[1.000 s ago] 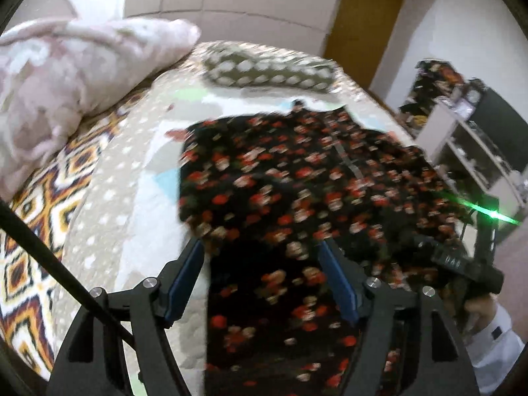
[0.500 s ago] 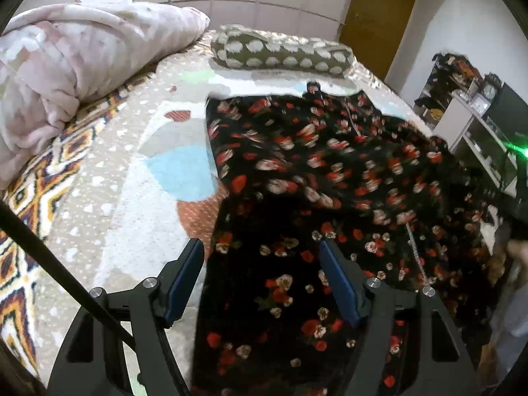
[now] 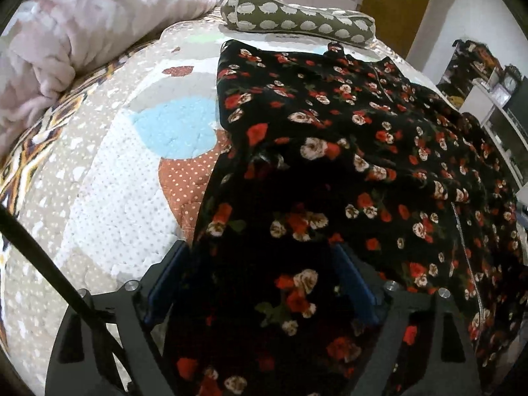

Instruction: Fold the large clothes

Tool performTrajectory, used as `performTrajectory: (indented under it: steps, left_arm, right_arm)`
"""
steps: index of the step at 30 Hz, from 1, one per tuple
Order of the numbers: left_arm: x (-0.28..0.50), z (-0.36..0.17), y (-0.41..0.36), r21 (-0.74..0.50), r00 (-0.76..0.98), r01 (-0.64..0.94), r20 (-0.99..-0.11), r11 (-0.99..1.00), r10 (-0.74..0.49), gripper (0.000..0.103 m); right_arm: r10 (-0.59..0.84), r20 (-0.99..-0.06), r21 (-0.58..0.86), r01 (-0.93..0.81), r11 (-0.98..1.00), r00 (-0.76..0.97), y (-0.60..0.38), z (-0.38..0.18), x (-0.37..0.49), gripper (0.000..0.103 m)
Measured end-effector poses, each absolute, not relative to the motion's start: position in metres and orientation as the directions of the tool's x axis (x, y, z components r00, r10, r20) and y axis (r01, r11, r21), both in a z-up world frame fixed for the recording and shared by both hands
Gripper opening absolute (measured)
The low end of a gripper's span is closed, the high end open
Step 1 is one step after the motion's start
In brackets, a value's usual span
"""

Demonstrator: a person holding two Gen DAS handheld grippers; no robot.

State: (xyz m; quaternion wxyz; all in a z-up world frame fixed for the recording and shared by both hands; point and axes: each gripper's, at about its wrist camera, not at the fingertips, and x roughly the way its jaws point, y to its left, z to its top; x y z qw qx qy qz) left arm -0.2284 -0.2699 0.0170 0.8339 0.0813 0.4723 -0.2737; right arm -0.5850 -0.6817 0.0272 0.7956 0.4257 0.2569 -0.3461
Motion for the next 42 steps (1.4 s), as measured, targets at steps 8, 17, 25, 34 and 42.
performTrajectory:
  steps: [8, 17, 25, 34, 42]
  left_arm:
    - [-0.229, 0.015, -0.273, -0.111, 0.408, 0.540, -0.833, 0.834, -0.375, 0.092]
    - [-0.228, 0.013, -0.276, -0.115, 0.400, 0.548, -0.834, 0.829, -0.379, 0.096]
    - [-0.228, 0.013, -0.277, -0.111, 0.402, 0.549, -0.834, 0.829, -0.378, 0.097]
    - [-0.230, 0.021, -0.270, -0.146, 0.403, 0.545, -0.818, 0.826, -0.410, 0.095]
    - [-0.251, 0.088, -0.200, -0.245, 0.501, 0.509, -0.695, 0.825, -0.516, 0.094]
  right_arm:
    - [-0.372, -0.631, 0.707, 0.702, 0.087, 0.681, -0.758, 0.000, -0.660, 0.031]
    - [-0.392, -0.637, 0.748, 0.654, -0.108, 0.664, -0.833, -0.018, -0.669, 0.032]
    - [-0.436, -0.689, 0.685, 0.716, -0.131, 0.580, -0.858, -0.017, -0.677, 0.007]
    - [-0.504, -0.599, 0.442, 0.782, 0.440, 0.622, -0.757, 0.134, -0.532, 0.007]
    - [-0.239, -0.622, 0.098, 0.378, 0.921, 0.745, -0.525, 0.141, -0.321, 0.007]
